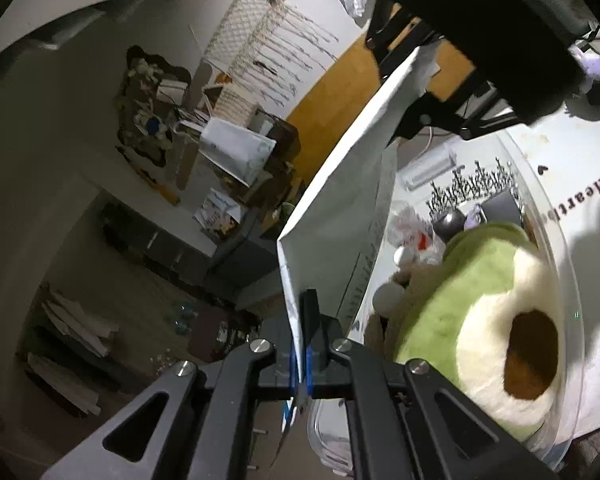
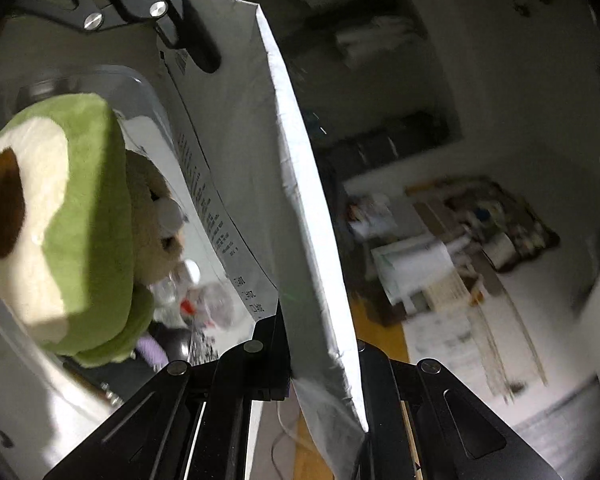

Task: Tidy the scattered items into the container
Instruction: 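Carry the package with both tools over the clear box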

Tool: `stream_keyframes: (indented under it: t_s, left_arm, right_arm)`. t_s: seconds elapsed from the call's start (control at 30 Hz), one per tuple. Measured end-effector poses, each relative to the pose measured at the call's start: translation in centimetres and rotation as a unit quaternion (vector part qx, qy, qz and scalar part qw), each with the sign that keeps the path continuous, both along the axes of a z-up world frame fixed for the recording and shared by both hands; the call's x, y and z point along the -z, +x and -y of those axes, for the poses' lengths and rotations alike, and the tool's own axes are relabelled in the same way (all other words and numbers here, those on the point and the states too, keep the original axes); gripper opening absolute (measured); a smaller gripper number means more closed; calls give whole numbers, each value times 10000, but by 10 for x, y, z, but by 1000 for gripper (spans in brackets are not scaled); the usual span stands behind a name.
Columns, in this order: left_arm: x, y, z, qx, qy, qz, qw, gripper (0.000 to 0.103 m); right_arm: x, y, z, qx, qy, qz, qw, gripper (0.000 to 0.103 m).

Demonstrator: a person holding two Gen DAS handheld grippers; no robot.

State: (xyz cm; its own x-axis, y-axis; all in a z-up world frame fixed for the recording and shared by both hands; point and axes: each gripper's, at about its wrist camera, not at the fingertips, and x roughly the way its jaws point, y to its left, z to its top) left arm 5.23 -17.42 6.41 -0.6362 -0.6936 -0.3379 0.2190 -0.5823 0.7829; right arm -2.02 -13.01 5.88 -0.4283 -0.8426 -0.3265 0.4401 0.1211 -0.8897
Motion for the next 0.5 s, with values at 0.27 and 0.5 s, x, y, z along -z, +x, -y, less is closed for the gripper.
stream_keyframes:
  t_s: [0.27,0.5]
  left_arm:
    - [17,-9,3,110,997,387,9942,3]
    - [25,-29,-7,429,1513,547,9860,3]
  right_arm:
    - [39,-35,34,-411,607,162,9972,10]
    - [68,-84,35,236,1239,403,9912,10]
